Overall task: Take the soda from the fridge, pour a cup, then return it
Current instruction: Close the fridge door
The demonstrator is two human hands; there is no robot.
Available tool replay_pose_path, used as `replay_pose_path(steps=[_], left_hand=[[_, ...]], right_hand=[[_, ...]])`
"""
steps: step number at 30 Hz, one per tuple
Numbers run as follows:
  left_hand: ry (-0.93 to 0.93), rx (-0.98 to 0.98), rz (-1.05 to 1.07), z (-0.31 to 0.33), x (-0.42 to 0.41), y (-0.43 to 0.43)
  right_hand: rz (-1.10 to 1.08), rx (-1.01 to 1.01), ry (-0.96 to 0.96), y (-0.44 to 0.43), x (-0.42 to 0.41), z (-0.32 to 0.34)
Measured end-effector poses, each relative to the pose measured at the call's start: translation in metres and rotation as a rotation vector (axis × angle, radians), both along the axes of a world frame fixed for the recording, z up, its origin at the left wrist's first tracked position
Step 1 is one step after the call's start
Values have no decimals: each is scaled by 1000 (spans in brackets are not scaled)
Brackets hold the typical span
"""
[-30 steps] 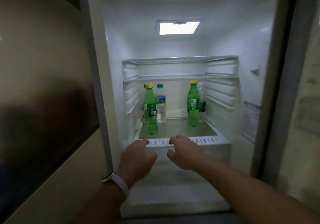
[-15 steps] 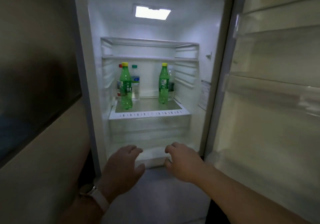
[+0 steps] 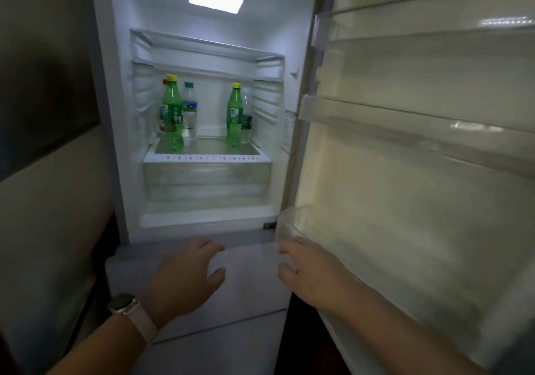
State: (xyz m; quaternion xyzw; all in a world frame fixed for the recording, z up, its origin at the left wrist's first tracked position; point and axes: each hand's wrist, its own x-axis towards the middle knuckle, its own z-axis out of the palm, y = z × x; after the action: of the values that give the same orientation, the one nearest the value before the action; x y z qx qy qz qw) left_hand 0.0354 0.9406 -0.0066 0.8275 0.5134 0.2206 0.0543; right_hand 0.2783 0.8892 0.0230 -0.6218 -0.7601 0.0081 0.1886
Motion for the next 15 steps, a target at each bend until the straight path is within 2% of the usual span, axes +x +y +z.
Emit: replay_pose_path(steps=[15], left_hand=[[45, 29, -110, 3, 133, -176]], right_hand=[[-88, -10, 66, -198, 141, -2]])
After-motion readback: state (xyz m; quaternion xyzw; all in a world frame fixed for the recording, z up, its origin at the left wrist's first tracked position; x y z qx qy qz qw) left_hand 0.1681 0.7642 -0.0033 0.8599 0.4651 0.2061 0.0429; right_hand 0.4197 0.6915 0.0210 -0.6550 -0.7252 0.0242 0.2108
